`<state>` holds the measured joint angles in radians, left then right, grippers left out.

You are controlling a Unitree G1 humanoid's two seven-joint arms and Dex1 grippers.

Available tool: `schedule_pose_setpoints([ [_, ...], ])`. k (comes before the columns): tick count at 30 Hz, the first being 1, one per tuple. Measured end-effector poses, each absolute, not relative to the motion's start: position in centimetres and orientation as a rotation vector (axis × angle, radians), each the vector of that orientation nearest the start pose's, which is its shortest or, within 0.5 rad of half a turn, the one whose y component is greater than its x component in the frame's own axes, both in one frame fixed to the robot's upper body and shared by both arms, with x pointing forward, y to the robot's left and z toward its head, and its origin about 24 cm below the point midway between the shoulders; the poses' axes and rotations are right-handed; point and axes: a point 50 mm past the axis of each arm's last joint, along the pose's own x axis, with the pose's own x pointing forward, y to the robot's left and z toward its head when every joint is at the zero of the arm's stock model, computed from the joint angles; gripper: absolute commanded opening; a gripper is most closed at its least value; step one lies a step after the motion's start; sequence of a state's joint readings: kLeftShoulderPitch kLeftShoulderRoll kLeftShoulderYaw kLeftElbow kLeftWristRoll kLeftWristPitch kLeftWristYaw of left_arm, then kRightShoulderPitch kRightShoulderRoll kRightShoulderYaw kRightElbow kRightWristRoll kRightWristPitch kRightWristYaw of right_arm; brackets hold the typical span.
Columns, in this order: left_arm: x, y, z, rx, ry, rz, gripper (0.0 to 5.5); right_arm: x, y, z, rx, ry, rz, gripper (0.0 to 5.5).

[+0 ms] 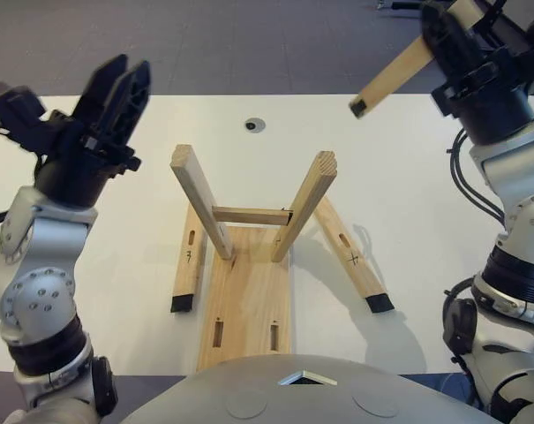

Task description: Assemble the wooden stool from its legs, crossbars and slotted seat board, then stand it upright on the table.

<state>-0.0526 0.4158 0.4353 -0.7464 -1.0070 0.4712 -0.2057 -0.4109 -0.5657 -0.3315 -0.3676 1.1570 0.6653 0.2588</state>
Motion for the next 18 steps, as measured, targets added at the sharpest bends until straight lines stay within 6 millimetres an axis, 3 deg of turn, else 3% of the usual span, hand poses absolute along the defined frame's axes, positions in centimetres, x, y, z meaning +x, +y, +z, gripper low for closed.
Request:
schedule_pose_setpoints([
  [3,18.1,21.2,21.6,-0.258,-0.451,-0.343,2.02,25.9,-19.8,22.5,0.292,-0.123,0.67,0.39],
  [5,17.0,21.3,21.1,-0.255,-0.441,-0.272,2.02,24.9,-19.1,20.6,0.233,-0.032,0.677,0.39],
  [14,16.4,21.3,20.7,-0.224,-0.434,-0.201,2.02,21.2,-21.6,14.6,0.079,0.144,0.465,0.39],
  [18,16.5,21.3,20.8,-0.209,-0.431,-0.204,2.02,21.1,-20.8,13.7,0.131,0.125,0.422,0.39],
])
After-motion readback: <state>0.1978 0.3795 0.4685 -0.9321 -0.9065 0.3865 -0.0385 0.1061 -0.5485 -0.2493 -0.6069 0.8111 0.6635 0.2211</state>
